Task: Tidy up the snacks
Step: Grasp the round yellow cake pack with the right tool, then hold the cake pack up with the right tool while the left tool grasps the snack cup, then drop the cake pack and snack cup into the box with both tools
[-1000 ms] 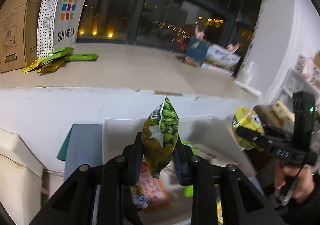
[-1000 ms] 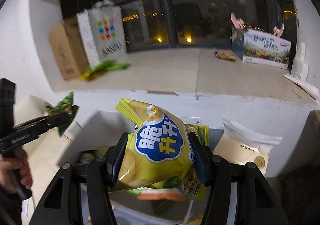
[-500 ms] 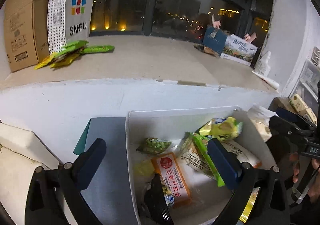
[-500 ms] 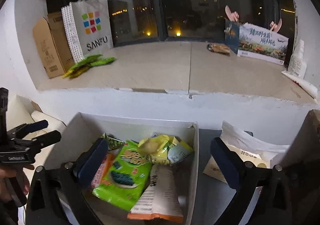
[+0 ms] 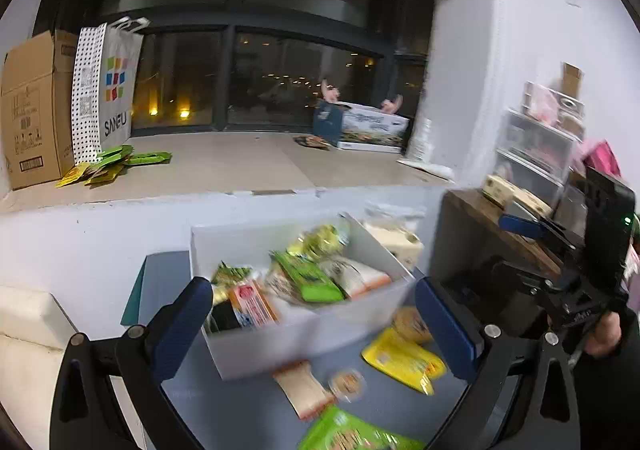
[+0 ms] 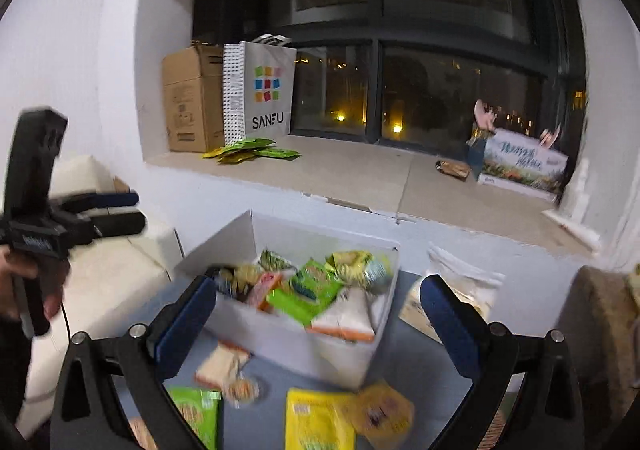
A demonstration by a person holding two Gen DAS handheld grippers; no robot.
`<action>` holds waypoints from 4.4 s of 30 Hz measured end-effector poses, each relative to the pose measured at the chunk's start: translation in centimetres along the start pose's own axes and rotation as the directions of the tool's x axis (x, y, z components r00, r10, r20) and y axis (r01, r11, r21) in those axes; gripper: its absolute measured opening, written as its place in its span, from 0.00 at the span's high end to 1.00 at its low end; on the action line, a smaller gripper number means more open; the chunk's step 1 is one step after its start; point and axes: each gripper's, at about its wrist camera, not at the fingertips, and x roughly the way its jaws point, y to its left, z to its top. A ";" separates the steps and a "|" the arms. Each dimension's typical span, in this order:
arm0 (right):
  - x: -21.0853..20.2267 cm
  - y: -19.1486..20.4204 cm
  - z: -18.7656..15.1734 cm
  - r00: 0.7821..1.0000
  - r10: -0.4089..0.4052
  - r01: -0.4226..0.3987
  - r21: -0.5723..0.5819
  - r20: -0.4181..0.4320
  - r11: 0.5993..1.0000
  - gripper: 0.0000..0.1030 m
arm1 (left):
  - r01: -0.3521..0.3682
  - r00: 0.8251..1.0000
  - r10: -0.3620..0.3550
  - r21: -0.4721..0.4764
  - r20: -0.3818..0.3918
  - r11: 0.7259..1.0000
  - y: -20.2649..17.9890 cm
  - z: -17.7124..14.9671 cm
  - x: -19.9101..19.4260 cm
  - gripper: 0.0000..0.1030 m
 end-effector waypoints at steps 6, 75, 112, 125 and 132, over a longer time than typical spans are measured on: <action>-4.9 0.4 -5.2 1.000 -0.010 0.009 0.029 0.004 1.000 0.00 | 0.051 0.998 -0.052 -0.038 -0.020 0.998 -2.1 -5.4 -3.4 0.00; -0.4 -2.2 -13.3 0.985 0.055 -0.024 0.191 -0.162 0.981 0.83 | 0.051 0.943 -0.002 0.139 -0.332 0.989 -5.1 -12.3 11.5 0.00; 4.2 2.4 -3.3 0.968 0.231 -0.212 0.180 -0.094 0.961 0.83 | -0.017 1.000 0.016 -0.058 -0.012 0.998 5.7 1.9 8.3 0.50; 21.2 3.2 3.6 0.917 0.244 -0.185 0.208 -0.316 0.961 0.83 | -0.139 0.979 0.120 -0.112 -0.165 0.984 11.2 3.6 18.5 0.49; 24.2 3.5 3.6 0.920 0.197 -0.128 0.216 -0.339 0.968 0.00 | -0.171 0.978 0.148 -0.158 -0.148 0.972 13.4 3.3 18.0 0.00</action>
